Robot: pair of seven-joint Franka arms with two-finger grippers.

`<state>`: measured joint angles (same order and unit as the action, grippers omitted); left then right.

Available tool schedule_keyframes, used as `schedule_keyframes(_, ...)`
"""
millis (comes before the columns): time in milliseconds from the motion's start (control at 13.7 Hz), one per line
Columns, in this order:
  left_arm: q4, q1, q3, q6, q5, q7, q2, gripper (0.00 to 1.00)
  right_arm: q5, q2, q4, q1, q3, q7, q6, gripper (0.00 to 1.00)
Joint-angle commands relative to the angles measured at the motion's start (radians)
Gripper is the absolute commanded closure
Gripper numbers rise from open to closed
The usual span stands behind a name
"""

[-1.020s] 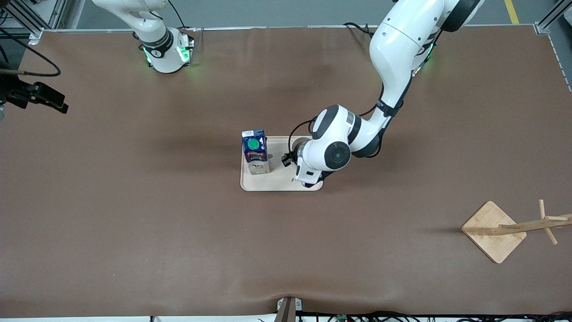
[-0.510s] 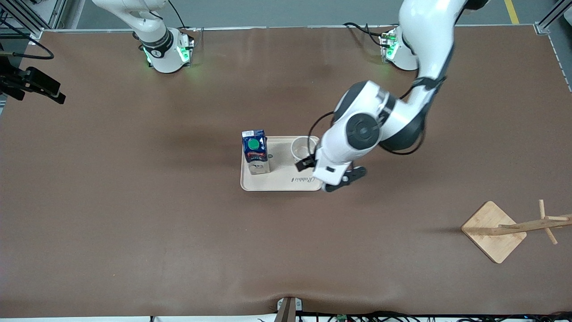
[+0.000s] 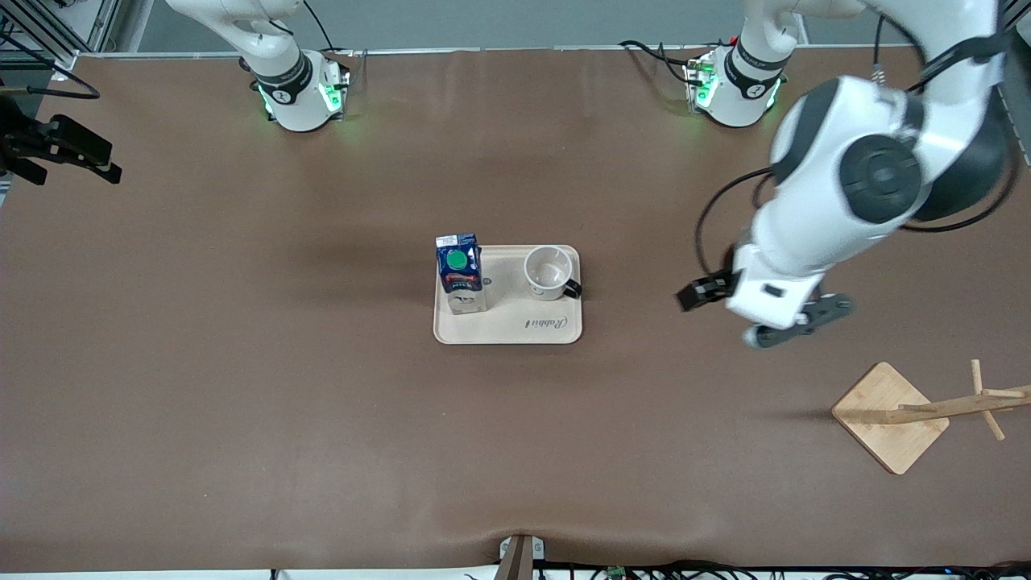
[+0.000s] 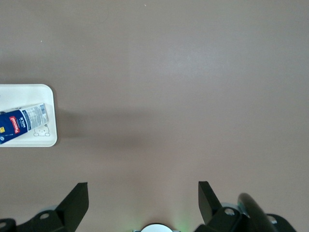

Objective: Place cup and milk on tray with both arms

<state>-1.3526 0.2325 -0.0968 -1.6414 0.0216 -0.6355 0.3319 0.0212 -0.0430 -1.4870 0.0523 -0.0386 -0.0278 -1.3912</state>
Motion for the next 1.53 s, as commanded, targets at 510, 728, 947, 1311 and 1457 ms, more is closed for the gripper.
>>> schedule_keyframes(510, -0.072, -0.246, -0.014, 0.152, 0.034, 0.469, -0.235, 0.0, 0.011, -0.003, 0.001, 0.015, -0.003, -0.027, 0.014, 0.0)
schedule_keyframes(728, -0.132, -0.295, -0.03, 0.17, 0.034, 0.488, -0.304, 0.0, 0.011, -0.001, 0.001, 0.017, -0.003, -0.026, 0.014, 0.0)
schedule_keyframes(947, -0.177, -0.337, -0.064, 0.17, 0.032, 0.508, -0.344, 0.0, 0.011, -0.001, 0.001, 0.018, -0.003, -0.027, 0.015, 0.0)
schedule_keyframes(1311, -0.188, -0.321, -0.055, 0.17, 0.032, 0.507, -0.382, 0.0, 0.011, 0.0, -0.001, 0.032, -0.003, -0.027, 0.014, 0.0)
schedule_keyframes(1457, -0.181, -0.328, -0.057, 0.17, 0.032, 0.51, -0.383, 0.0, 0.011, 0.0, 0.001, 0.032, -0.001, -0.029, 0.014, 0.0)
